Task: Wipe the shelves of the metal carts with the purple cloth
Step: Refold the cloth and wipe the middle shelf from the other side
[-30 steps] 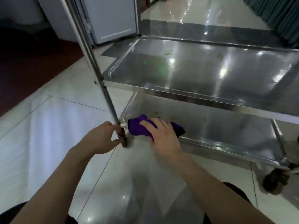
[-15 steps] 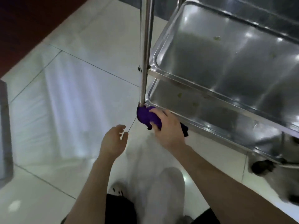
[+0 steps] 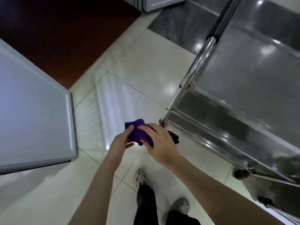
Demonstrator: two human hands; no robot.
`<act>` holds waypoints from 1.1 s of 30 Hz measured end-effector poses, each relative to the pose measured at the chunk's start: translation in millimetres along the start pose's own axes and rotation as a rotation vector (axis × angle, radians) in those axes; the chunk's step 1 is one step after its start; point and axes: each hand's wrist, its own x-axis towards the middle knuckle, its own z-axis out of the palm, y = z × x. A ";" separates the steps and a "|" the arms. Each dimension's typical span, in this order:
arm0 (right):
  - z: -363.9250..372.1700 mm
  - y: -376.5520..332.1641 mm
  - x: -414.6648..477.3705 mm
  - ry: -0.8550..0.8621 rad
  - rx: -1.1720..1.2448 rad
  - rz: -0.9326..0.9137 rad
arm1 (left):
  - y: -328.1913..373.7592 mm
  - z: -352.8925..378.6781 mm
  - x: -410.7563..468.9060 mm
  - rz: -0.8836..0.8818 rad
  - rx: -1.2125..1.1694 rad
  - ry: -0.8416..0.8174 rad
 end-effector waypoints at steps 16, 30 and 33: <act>-95.2 -36.1 217.5 0.204 0.255 0.232 | 308.4 -66.2 60.3 0.461 0.466 -0.010; -211.7 11.6 551.8 0.303 0.944 0.506 | 556.8 -87.7 297.7 0.481 0.458 0.008; -246.9 44.1 599.7 0.383 0.912 0.475 | 604.5 -65.5 367.7 0.494 0.521 -0.040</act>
